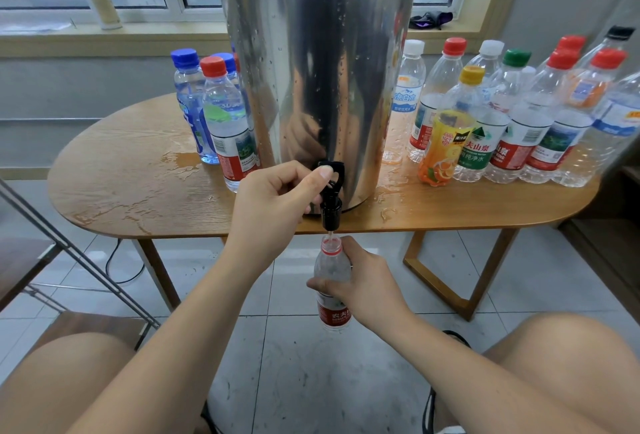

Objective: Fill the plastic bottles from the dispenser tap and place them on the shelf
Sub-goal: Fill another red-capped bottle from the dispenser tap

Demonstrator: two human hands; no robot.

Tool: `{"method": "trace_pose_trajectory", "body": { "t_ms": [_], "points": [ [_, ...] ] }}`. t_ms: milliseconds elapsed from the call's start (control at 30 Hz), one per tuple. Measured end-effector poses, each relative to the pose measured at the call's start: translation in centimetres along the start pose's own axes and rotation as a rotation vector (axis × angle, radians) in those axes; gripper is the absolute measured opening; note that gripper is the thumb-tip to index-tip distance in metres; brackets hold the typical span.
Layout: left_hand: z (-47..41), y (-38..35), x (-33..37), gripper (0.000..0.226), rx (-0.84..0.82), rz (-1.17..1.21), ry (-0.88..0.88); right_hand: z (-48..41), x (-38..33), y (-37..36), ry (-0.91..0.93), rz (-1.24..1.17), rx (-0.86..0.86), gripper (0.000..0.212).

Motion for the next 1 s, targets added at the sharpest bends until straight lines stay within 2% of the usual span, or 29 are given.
{"method": "trace_pose_trajectory", "body": {
  "t_ms": [1000],
  "points": [
    [0.05, 0.07, 0.04, 0.038, 0.006, 0.02, 0.002, -0.09, 0.11, -0.22, -0.059, -0.024, -0.023, 0.076]
  ]
}}
Point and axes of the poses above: each hand's wrist, its own z-axis away from the middle knuckle, its own y-axis out of the back of the hand, x = y × z, the point moved 9 cm from there along -z, towards the middle knuckle, and after that the axes turned 7 degrees about -y, right-handed, at the moved point
